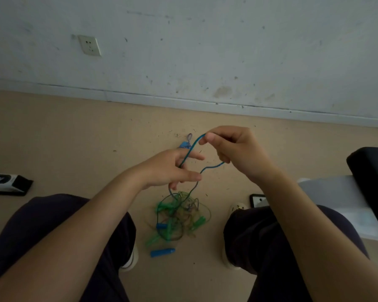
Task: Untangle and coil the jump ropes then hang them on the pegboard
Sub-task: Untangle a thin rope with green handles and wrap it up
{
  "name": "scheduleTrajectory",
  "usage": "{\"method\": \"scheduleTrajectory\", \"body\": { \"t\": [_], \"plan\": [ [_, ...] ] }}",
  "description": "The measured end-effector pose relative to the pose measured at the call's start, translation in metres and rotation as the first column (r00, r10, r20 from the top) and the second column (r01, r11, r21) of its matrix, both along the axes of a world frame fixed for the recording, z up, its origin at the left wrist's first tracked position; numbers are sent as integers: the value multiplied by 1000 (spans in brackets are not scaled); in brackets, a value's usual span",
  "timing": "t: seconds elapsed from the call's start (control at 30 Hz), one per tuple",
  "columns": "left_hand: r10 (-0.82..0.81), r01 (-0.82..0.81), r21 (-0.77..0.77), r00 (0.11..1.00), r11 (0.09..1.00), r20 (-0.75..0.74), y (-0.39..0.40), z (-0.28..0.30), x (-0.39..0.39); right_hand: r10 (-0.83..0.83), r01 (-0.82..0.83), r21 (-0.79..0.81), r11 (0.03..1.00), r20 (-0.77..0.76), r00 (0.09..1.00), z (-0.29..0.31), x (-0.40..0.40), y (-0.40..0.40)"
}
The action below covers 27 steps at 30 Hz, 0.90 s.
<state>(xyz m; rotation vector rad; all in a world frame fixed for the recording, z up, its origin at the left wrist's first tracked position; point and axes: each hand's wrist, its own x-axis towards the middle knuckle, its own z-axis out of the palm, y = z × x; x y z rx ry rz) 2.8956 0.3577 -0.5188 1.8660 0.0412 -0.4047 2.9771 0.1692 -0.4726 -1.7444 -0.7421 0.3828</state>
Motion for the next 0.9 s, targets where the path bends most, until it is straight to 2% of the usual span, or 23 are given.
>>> {"method": "scheduleTrajectory", "body": {
  "t": [0.1,0.23,0.33,0.43,0.5,0.6,0.67,0.77,0.9],
  "plan": [
    [-31,31,42,999,999,10,-11,0,-3,79,-78,78,994,-9,997,1,-5,3],
    [-137,136,151,991,979,-3,-20,0,-4,107,-107,38,994,-13,994,-3,-10,7],
    [-66,62,185,998,981,16,-10,4,-3,53,-53,-23,998,18,998,-3,-5,5],
    [34,-37,84,999,996,42,11,14,-5,-43,57,-143,988,98,994,-5,3,-1],
    [74,-79,71,995,994,74,23,20,-7,-176,198,-218,956,114,978,-8,13,-8],
    [149,-156,54,982,986,112,36,22,-11,-349,409,-387,826,219,911,-14,28,-18],
    [176,-182,31,976,983,126,40,23,-12,-370,453,-430,781,266,890,-17,31,-21],
    [166,-162,-39,978,986,125,32,24,-14,-288,363,-417,833,234,929,-21,23,-15],
    [112,-105,-63,986,993,126,9,22,-13,-16,40,-250,967,100,995,-18,-3,5]
  ]
}}
